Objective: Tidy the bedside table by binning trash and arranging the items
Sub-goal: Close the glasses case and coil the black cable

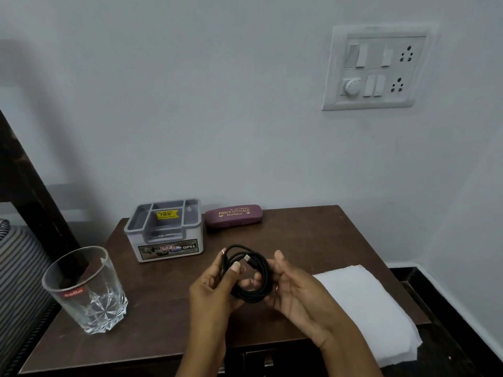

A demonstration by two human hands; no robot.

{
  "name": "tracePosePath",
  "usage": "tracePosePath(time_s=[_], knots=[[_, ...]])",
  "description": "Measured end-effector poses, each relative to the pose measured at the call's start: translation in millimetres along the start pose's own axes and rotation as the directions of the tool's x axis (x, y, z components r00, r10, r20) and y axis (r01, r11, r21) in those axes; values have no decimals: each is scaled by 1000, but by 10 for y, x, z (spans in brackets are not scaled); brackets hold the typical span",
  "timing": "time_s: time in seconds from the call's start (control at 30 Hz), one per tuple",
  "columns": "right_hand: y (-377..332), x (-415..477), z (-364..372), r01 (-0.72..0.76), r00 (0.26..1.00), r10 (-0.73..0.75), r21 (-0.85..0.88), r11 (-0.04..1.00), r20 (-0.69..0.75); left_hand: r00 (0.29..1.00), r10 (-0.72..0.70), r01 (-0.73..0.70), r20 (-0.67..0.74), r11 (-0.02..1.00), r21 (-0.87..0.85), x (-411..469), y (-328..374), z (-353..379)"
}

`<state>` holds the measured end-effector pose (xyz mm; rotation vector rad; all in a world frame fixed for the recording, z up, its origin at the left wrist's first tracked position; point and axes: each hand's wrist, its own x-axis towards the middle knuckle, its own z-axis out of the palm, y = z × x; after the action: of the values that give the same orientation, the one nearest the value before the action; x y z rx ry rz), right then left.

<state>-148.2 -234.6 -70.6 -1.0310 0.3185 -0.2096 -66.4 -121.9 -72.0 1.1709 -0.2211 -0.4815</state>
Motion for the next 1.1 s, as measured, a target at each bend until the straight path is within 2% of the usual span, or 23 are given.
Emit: tracePosePath(time_s=[0.1,0.17,0.23,0.33,0.43,0.53,0.57,0.63,0.7,0.73,0.83,0.93,1.03,1.1], knots=[[19,-14,55,66,997,-62,-123,990,38,995,83,-78,-51,992,103,35,-34,-13],[25,-13,99,115,991,-127,-214,970,-47,991,114,-103,-64,982,155,58,-59,-32],[34,-5,131,173,971,-210,-268,948,-116,995,79,-71,-55,987,142,65,-70,-42],[15,-18,196,275,951,-304,-315,908,-46,999,42,-38,-32,992,121,46,-66,-36],[0,-20,224,294,944,-330,-434,851,-7,999,32,-32,-1,992,125,41,-72,-22],[59,38,180,277,909,-397,-522,807,-130,1000,17,-18,6,993,113,45,-74,-24],[84,70,146,269,878,-431,-527,806,-210,1000,8,-10,19,994,107,43,-73,-18],[119,121,93,277,842,-422,-403,873,-337,999,-22,17,45,994,110,34,-85,17],[118,143,90,301,861,-348,-181,936,-372,998,-32,24,47,988,154,33,-110,55],[118,144,87,315,860,-339,-125,941,-382,999,-30,23,36,983,183,38,-135,61],[120,146,62,330,824,-388,-206,921,-413,1000,-17,15,9,972,233,54,-191,47],[121,154,44,307,811,-443,-366,878,-382,1000,-8,7,1,974,226,47,-183,23],[106,131,64,266,864,-422,-463,845,-274,1000,-23,19,20,985,173,33,-134,4],[113,113,70,266,871,-431,-511,817,-235,999,-17,11,31,985,169,33,-130,2]])
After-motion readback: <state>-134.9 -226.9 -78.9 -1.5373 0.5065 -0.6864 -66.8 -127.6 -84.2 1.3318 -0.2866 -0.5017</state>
